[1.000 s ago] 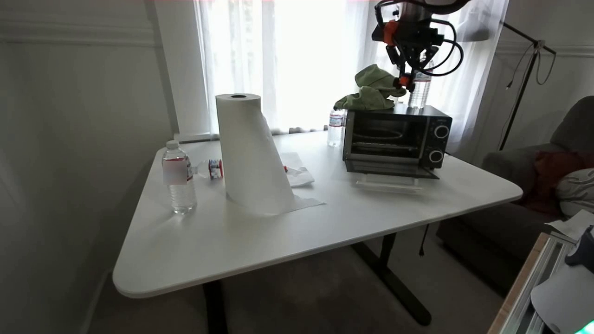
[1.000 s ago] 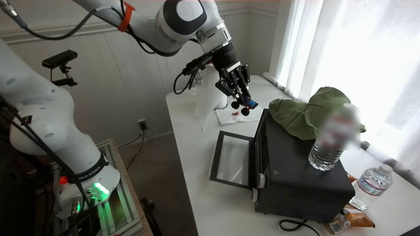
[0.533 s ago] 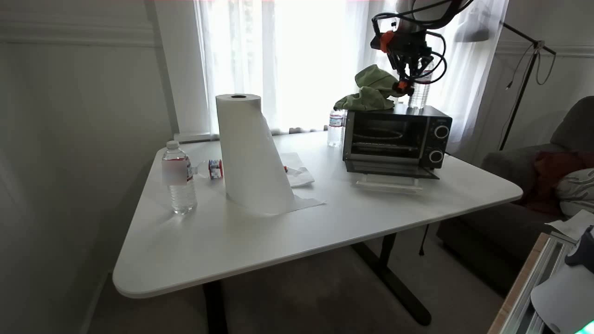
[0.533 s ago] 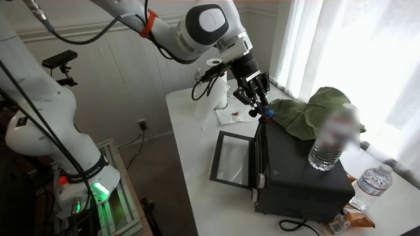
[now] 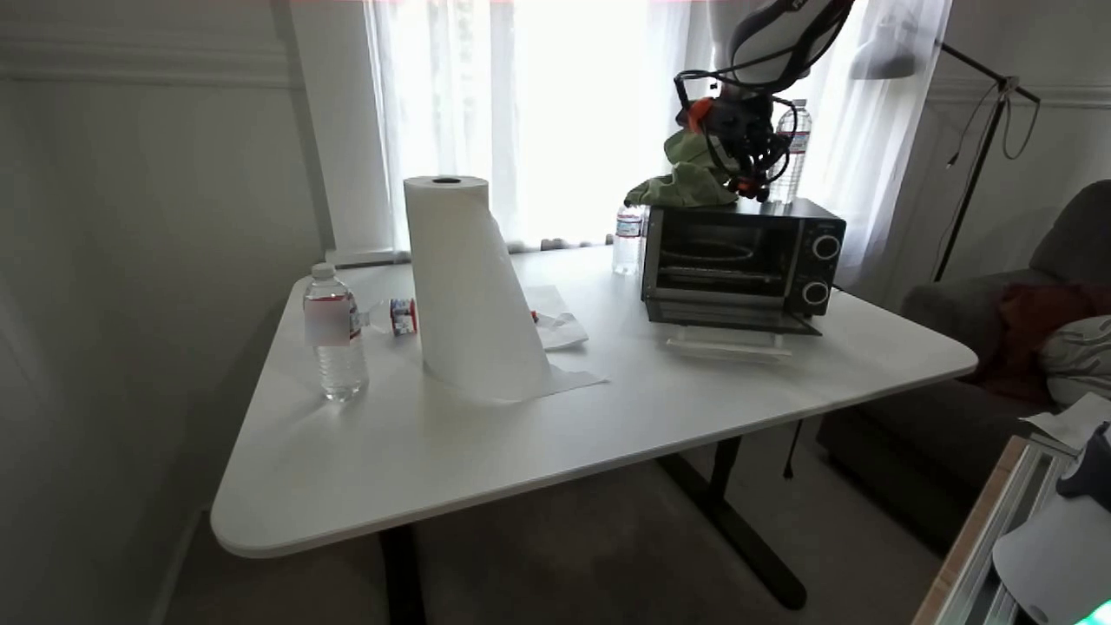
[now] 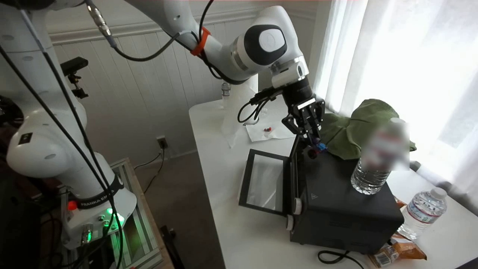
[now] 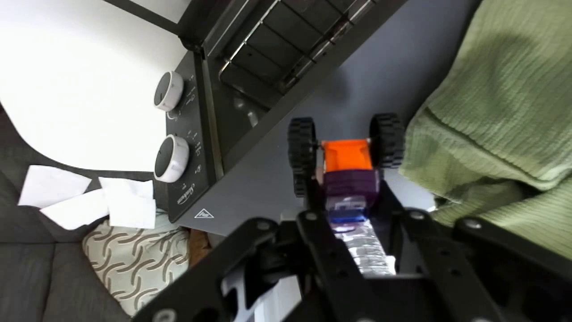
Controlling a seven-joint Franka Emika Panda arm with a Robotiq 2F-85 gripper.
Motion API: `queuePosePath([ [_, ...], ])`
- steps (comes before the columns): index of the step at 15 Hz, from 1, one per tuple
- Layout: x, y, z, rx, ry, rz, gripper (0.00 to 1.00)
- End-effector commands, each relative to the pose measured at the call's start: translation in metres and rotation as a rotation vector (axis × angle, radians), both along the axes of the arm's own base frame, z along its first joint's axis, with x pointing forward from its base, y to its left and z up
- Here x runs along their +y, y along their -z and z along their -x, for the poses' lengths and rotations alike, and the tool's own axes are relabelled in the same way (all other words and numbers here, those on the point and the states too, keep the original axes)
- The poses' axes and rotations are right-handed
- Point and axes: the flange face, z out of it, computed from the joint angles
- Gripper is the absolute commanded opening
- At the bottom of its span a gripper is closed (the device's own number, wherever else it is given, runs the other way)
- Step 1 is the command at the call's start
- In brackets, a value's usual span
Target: Put the brown object on top of the microwave
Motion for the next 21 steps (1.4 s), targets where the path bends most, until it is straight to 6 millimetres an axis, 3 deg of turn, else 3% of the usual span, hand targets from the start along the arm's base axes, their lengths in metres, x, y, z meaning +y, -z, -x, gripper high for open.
queuePosePath([
  [1, -0.015, 0.012, -0.009, 0.019, 0.074, 0.035, 0.08],
  [7, -0.03, 0.017, -0.013, 0.076, 0.133, 0.084, 0.08],
  [8, -0.031, 0.017, -0.014, 0.084, 0.139, 0.085, 0.38],
  [9, -0.031, 0.015, -0.016, 0.09, 0.143, 0.094, 0.4],
  [11, -0.03, 0.013, -0.019, 0.098, 0.146, 0.104, 0.65],
  [12, -0.028, 0.011, -0.021, 0.096, 0.144, 0.11, 0.66],
  [14, -0.021, 0.006, -0.024, 0.092, 0.121, 0.11, 0.78],
  [17, 0.008, 0.001, -0.025, 0.095, 0.002, 0.057, 0.98],
  [21, 0.057, -0.004, -0.019, 0.149, -0.188, -0.018, 1.0],
])
